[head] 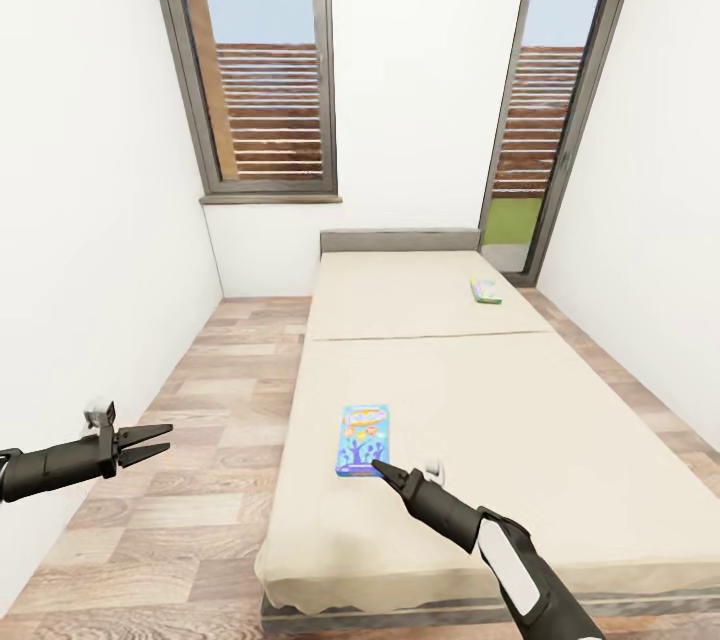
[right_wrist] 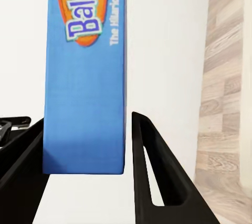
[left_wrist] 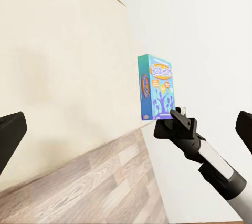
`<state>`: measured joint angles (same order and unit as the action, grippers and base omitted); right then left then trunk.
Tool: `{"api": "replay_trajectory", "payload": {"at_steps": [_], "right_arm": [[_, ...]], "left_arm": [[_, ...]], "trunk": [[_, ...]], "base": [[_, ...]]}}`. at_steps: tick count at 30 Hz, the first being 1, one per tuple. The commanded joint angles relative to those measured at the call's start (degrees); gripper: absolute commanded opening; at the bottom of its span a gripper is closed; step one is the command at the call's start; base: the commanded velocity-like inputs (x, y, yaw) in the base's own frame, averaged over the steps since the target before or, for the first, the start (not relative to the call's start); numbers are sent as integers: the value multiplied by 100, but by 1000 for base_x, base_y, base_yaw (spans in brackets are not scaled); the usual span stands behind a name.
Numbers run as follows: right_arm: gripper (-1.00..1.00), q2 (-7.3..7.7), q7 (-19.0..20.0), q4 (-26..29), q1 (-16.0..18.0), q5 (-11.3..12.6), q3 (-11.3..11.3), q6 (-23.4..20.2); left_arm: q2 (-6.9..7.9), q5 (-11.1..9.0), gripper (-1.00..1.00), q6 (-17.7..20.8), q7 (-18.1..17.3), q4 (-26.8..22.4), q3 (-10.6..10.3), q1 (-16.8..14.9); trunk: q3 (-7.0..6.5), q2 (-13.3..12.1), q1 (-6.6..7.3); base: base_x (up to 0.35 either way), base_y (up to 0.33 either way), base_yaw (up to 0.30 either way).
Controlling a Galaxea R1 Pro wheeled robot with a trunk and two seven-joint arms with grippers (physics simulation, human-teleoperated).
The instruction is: Put all the toys in the child's room - the three board games (two on the bed and one on the table), the two jigsaw puzzles on the table, and the tennis ball on the table - inside the toy box on the table in the child's room.
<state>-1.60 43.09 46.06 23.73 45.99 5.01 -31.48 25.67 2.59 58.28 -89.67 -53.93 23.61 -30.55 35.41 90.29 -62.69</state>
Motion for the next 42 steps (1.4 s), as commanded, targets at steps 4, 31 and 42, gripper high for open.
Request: {"api": "replay_trajectory", "payload": {"at_steps": [4, 31, 42], "right_arm": [[-100, 103, -86, 102, 33, -36, -105, -133], [-100, 287, 93, -15, 0, -380, 51, 163], [-100, 305, 111, -10, 0, -376, 45, 153]], "left_arm": [[-98, 68, 100, -37, -33, -101, -93, 87], [-194, 13, 100, -63, -33, -24, 42, 41], [-194, 13, 100, -63, -33, -22, 42, 41]], "trunk": [[-66, -158, 88], [-564, -1241, 681], [-830, -1682, 923]], "base": [[0, 0, 0], [0, 0, -12], [0, 0, -188]]}}
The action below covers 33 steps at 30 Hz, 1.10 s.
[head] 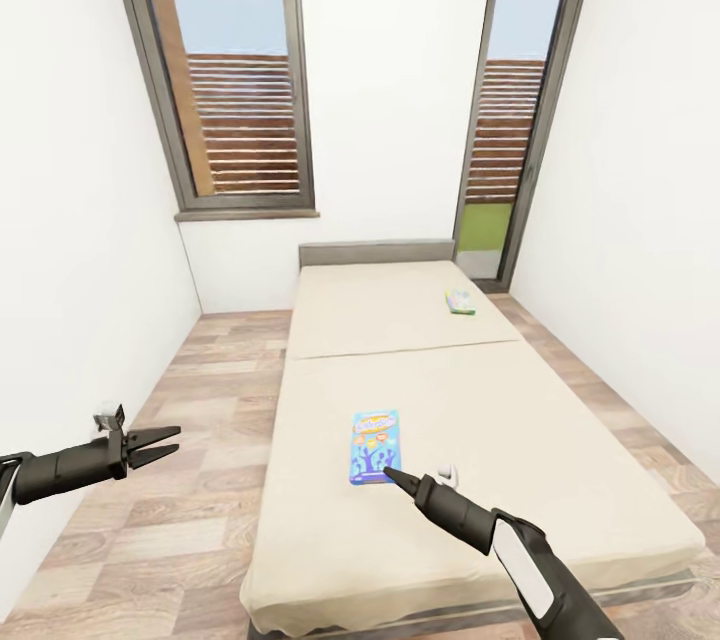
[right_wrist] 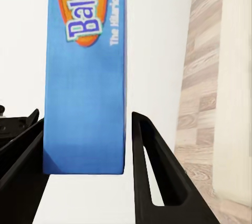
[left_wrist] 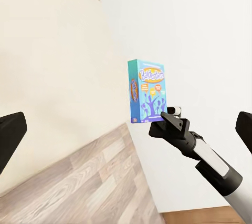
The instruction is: Put all the toys in the child's room - the three board games (two on the bed and one on the table), the two jigsaw puzzles on the table, and the tennis ball on the table - inside the toy box on the table in the child's room.
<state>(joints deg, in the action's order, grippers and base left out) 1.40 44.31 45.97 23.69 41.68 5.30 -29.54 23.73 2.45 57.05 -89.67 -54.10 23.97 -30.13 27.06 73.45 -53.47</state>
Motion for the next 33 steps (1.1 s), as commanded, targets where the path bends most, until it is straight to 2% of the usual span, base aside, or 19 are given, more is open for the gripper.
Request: {"api": "replay_trajectory", "payload": {"at_steps": [1, 20, 33], "right_arm": [[-100, 6, -11, 0, 4, 54, 15, -41], [-100, 2, 5, 9, 4, 58, 15, -35], [-100, 22, 0, 3, 4, 90, 15, -54]], "left_arm": [[0, 27, 100, 60, -33, -4, 5, -2], [-2, 36, 100, 53, -33, -8, -6, -2], [-29, 36, 100, 60, -30, -4, -13, -2]], "trunk": [[-19, -38, 23], [-384, -800, 440], [-698, -1322, 725]], "base": [[0, 0, -205], [0, 0, -40], [0, 0, -187]]}}
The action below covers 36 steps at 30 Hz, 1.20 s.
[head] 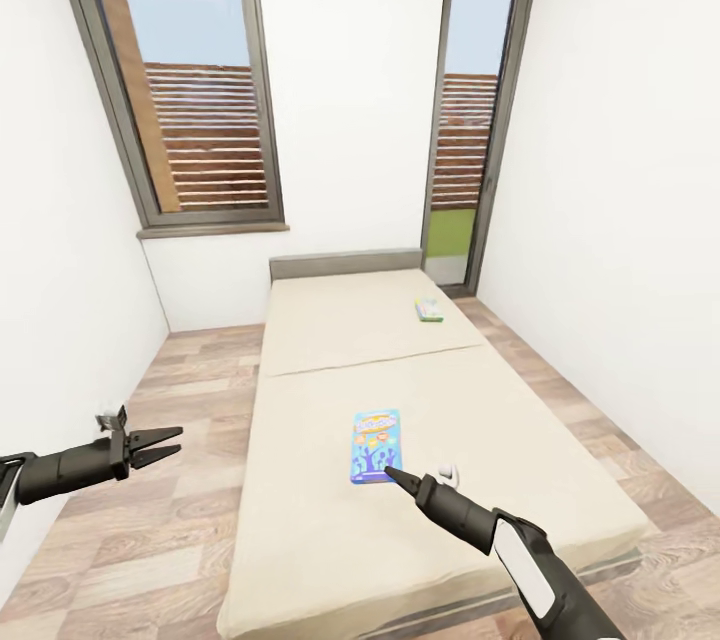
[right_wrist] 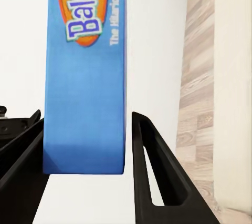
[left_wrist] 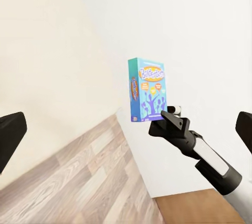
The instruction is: Put all the toys in the child's room - the three board games (two on the bed and one on the table), the two jigsaw puzzles on the table, and the tennis ball on the table - inside the toy box on the table in the child's room.
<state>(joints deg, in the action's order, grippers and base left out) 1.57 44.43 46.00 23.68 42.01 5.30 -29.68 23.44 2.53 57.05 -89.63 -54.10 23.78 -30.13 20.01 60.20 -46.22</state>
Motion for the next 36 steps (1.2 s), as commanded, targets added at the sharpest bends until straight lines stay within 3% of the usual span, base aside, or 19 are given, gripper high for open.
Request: {"api": "replay_trajectory", "payload": {"at_steps": [1, 14, 25, 36], "right_arm": [[-100, 7, -12, -1, 5, 62, 15, -43], [-100, 12, -4, -6, 5, 84, 12, -47], [-100, 144, 193, -11, 5, 87, 1, -54], [-100, 159, 212, -24, 5, 91, -11, -56]], "left_arm": [[-2, 28, 100, 60, -31, -4, 5, -2], [-10, 28, 100, 60, -31, -4, -8, -2], [-5, 29, 100, 60, -28, -4, -15, -3], [-6, 30, 100, 60, -28, -4, -13, -2]], "trunk": [[-19, -37, 22], [-341, -559, 308], [-614, -1000, 549], [-886, -1441, 791]], "base": [[0, 0, -209], [0, 0, -210], [0, 0, -210], [0, 0, -210]]}}
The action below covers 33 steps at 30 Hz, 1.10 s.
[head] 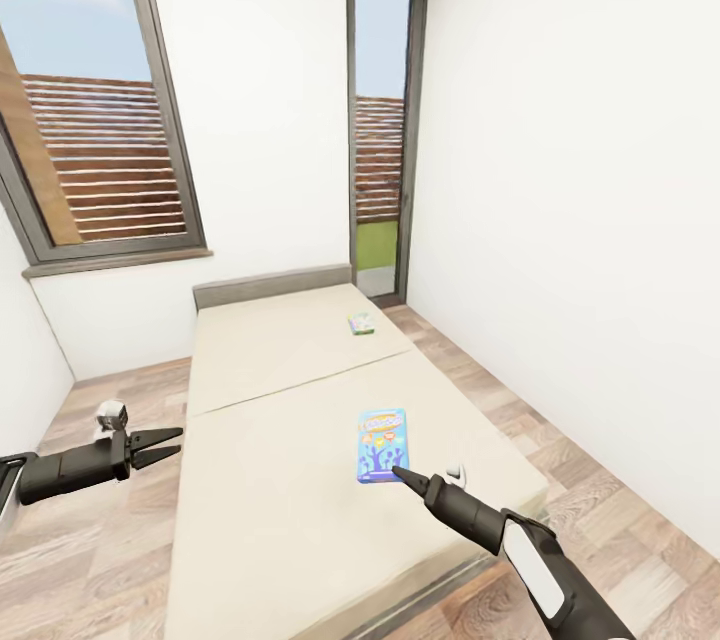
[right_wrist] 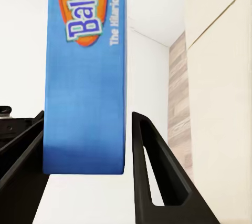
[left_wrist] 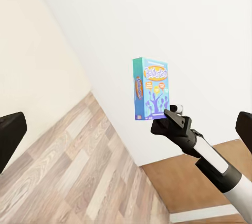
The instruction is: Put all the toys in the child's room - the three board games (two on the bed and one on the table), the two jigsaw puzzles on the table, and the tennis ball on the table - inside the toy box on the table in the child's room.
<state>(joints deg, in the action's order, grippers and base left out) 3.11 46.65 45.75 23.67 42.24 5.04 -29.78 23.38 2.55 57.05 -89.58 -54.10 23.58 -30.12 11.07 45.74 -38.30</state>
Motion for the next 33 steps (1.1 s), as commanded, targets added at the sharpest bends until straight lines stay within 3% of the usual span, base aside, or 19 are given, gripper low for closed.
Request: {"api": "replay_trajectory", "payload": {"at_steps": [1, 17, 33], "right_arm": [[-100, 5, -11, 1, 6, 68, 15, -46], [-100, 5, -16, 0, 6, 71, 15, -51], [-100, 5, -24, -12, 6, 72, -235, -63]], "left_arm": [[0, 28, 100, 60, -33, -4, 6, -2], [0, 32, 100, 60, -33, -4, 3, -2], [0, 35, 100, 56, -20, -4, 4, -2]], "trunk": [[-17, -35, 21], [-414, -677, 373], [-810, -1319, 724]], "base": [[0, 0, -210], [0, 0, -210], [0, 0, -210]]}}
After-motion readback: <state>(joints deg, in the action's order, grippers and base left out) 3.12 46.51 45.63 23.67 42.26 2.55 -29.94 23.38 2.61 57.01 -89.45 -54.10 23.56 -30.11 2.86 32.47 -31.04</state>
